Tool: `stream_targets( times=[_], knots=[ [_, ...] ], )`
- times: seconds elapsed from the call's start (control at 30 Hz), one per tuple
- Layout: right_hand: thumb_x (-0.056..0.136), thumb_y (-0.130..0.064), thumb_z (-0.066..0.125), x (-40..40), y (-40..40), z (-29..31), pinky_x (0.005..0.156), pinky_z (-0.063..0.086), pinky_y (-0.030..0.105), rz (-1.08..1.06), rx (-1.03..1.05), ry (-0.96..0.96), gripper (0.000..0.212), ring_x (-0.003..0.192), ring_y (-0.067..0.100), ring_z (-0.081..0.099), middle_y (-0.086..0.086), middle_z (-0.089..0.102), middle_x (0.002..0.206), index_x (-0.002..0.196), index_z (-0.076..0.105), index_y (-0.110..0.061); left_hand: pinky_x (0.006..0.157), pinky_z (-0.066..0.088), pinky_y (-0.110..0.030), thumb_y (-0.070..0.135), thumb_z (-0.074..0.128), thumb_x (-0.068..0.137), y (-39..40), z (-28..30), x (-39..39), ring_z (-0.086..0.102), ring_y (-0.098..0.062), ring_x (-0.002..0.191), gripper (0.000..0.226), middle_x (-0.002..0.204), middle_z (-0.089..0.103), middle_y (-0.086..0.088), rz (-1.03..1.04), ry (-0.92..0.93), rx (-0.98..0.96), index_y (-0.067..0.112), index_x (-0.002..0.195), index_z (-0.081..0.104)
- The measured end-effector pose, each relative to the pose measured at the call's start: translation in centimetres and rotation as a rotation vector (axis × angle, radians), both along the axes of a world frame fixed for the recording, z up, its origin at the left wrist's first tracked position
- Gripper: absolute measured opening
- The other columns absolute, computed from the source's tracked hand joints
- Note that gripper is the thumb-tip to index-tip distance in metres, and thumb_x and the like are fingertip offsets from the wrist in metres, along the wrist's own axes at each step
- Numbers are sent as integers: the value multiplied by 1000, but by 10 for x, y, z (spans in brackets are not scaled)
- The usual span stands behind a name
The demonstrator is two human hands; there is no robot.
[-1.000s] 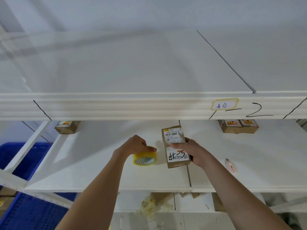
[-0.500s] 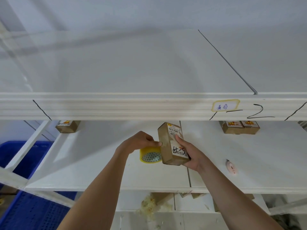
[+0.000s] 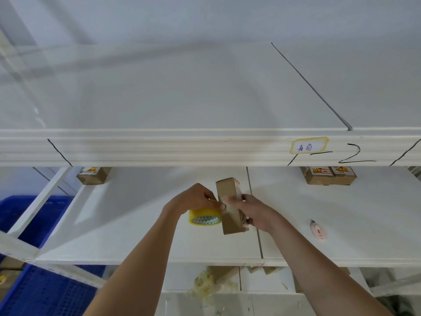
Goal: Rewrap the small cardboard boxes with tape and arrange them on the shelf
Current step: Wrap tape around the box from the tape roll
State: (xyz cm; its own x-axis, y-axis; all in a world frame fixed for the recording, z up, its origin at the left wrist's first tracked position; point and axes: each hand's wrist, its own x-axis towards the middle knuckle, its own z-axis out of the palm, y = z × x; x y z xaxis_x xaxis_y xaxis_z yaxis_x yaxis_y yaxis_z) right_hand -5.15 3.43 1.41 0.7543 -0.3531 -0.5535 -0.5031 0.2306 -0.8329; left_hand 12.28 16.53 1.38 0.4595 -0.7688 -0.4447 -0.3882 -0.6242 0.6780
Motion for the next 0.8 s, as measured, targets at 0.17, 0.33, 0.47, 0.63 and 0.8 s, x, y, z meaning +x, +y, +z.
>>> stream_targets(
  times=[0.17,0.33,0.47,0.63,0.8],
  knots=[
    [69,-40,91,0,-4,-3,77,60,34,51,-102,86,56,95,20,74,4,78,100,115,70,-14,81,57,-30,65,79,71,1,-8,-6,70,-17,88,44,89,73,5,-15,-18,25,26,91,79],
    [68,-38,90,-4,-9,-10,70,56,32,-26,-113,105,54,87,21,72,6,77,93,110,73,-9,75,51,-29,69,77,60,15,-14,1,66,-16,83,51,80,68,3,-48,151,-5,22,78,74],
    [69,-38,89,-13,-14,-15,65,54,29,-20,-95,124,51,81,20,71,7,76,91,108,75,-9,68,28,-30,55,85,68,28,-21,10,38,-18,69,51,62,38,0,-24,212,20,18,58,52],
    [69,-39,89,-17,-13,-22,62,52,28,-26,-76,137,54,74,19,67,8,72,92,110,74,-8,71,33,-30,51,84,74,23,-20,8,44,-17,72,50,67,43,-2,-11,176,49,13,68,54],
    [73,-37,87,-20,-18,-16,86,54,40,-16,-27,71,48,100,31,72,13,75,109,111,75,-10,60,34,-31,74,76,58,24,-25,9,45,-16,58,63,58,43,4,33,-82,126,18,59,49]
  ],
)
